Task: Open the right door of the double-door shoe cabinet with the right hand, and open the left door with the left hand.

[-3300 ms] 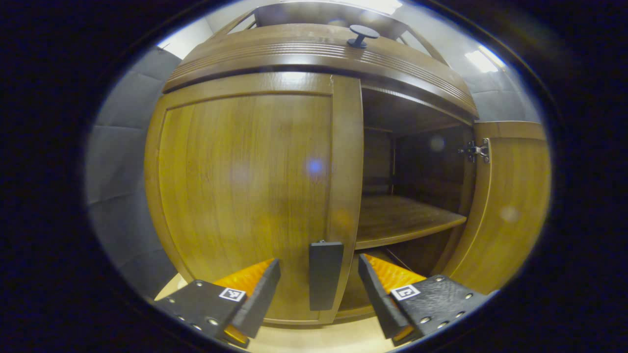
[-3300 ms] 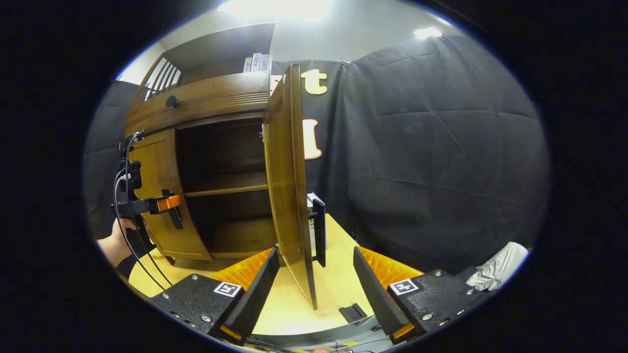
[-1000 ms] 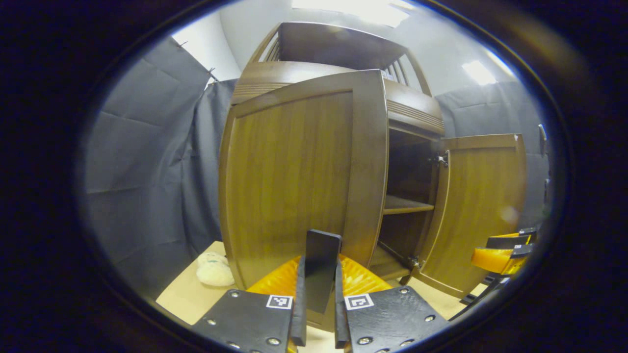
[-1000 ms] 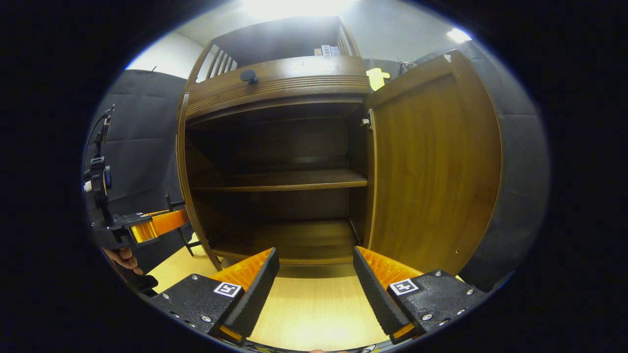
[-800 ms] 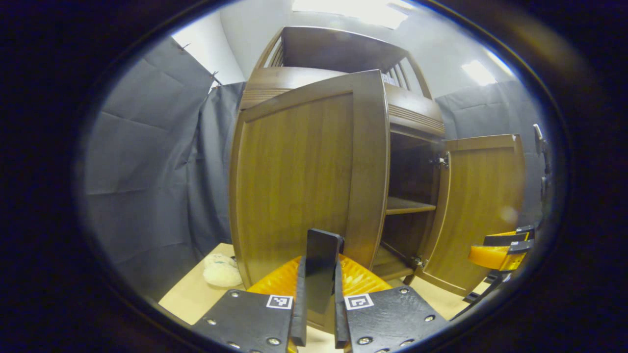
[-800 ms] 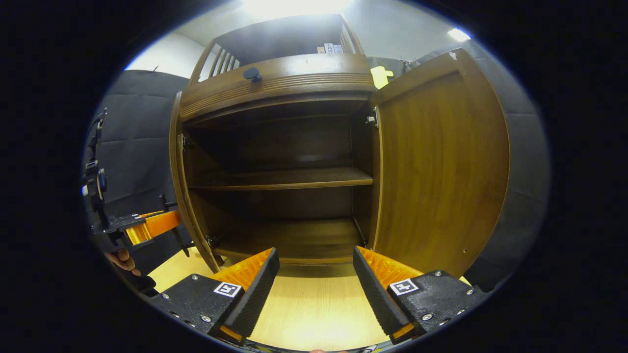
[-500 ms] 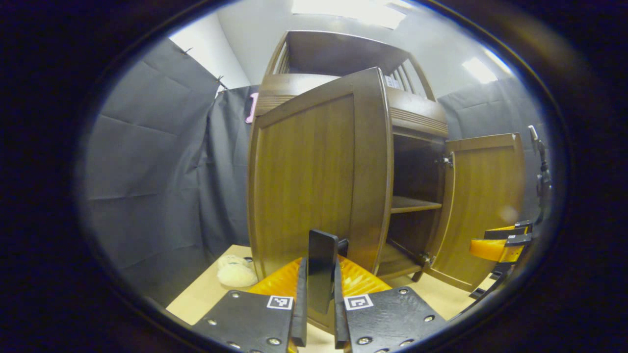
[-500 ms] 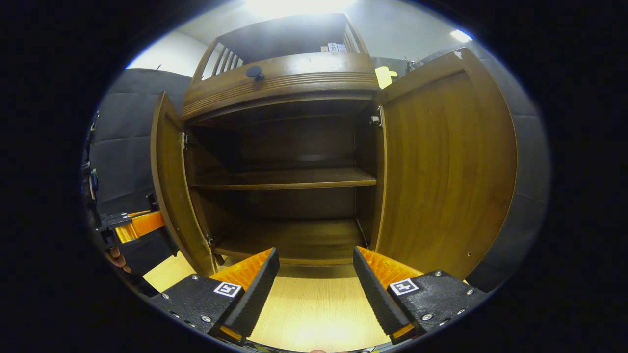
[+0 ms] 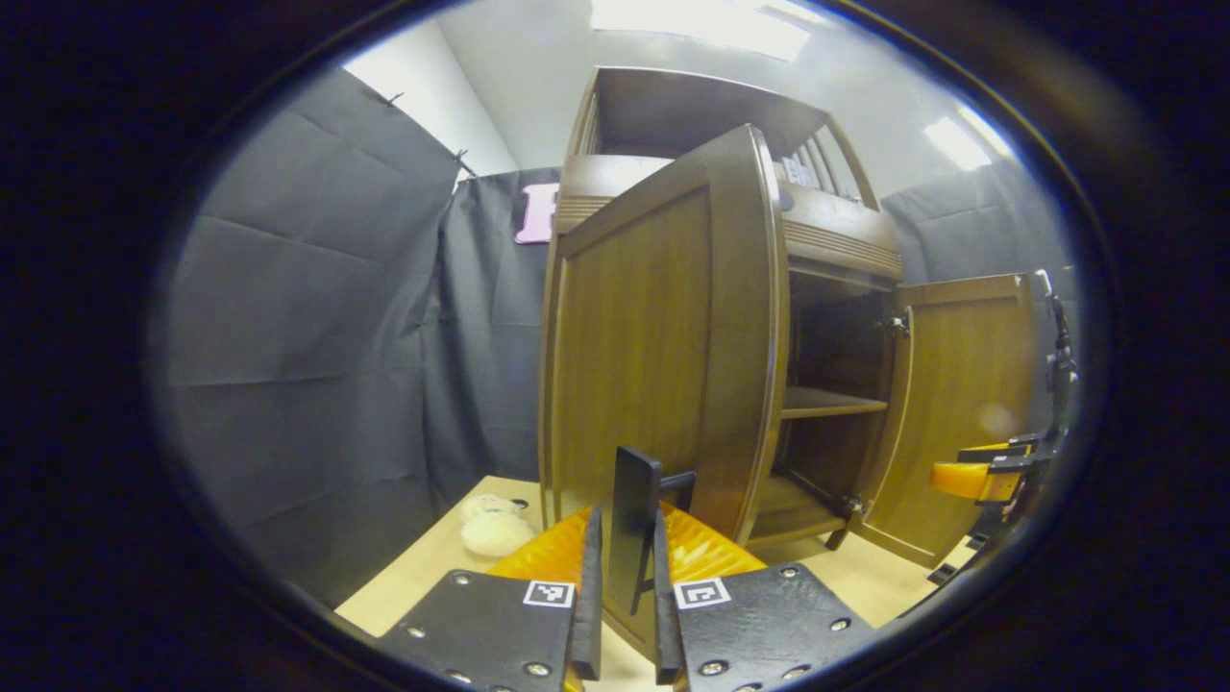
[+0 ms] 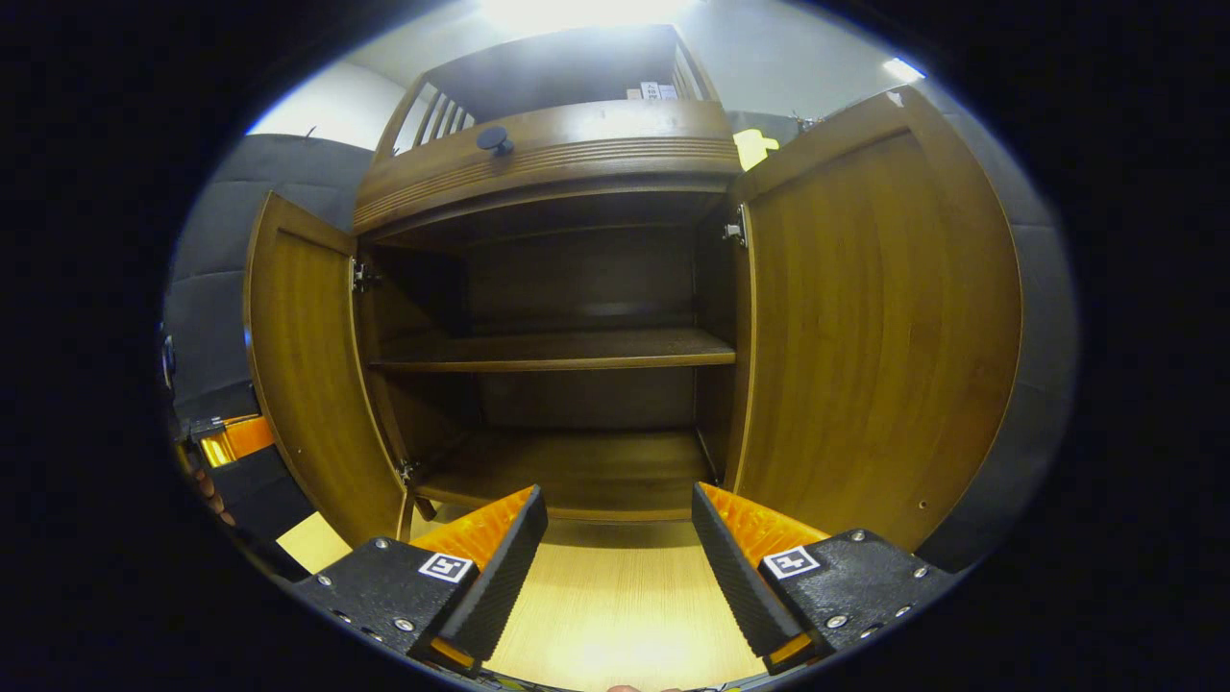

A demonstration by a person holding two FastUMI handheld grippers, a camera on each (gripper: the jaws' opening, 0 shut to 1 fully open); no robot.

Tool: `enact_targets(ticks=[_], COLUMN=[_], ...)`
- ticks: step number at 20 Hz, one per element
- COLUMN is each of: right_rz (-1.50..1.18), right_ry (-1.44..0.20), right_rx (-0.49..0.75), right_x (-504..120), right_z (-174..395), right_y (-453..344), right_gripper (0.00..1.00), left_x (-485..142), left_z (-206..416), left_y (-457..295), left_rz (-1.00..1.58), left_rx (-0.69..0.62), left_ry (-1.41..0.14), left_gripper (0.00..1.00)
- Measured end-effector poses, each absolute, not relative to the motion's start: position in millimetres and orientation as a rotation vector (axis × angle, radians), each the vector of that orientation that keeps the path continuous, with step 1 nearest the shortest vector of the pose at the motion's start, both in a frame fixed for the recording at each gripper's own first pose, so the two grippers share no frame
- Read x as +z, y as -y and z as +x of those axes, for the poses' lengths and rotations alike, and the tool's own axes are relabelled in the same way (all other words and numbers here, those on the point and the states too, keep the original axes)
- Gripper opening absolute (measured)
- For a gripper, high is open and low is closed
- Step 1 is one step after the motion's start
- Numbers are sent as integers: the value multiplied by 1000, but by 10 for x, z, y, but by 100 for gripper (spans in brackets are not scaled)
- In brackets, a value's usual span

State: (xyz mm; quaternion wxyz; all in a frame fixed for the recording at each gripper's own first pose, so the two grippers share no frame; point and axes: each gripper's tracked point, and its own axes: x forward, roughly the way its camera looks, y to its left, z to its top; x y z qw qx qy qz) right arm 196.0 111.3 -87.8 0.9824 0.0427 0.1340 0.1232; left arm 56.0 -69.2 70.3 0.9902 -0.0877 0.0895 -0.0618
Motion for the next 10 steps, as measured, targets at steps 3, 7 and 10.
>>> enact_targets(ticks=[3,7,10], right_rz=[89,81,93], right_ry=[-271,-276,-292], right_rx=[248,258,257], right_x=[-882,-885,-909], right_z=[1961,1968,1980], right_y=[-1116,-1124,-1133], right_gripper=[92,94,94], left_x=[695,641,692], left_z=[504,630,505], left_y=[602,502,361], left_rz=[-212,-225,-278], left_rx=[-113,-70,-48], left_ry=[-186,-178,-168], left_gripper=[30,29,11])
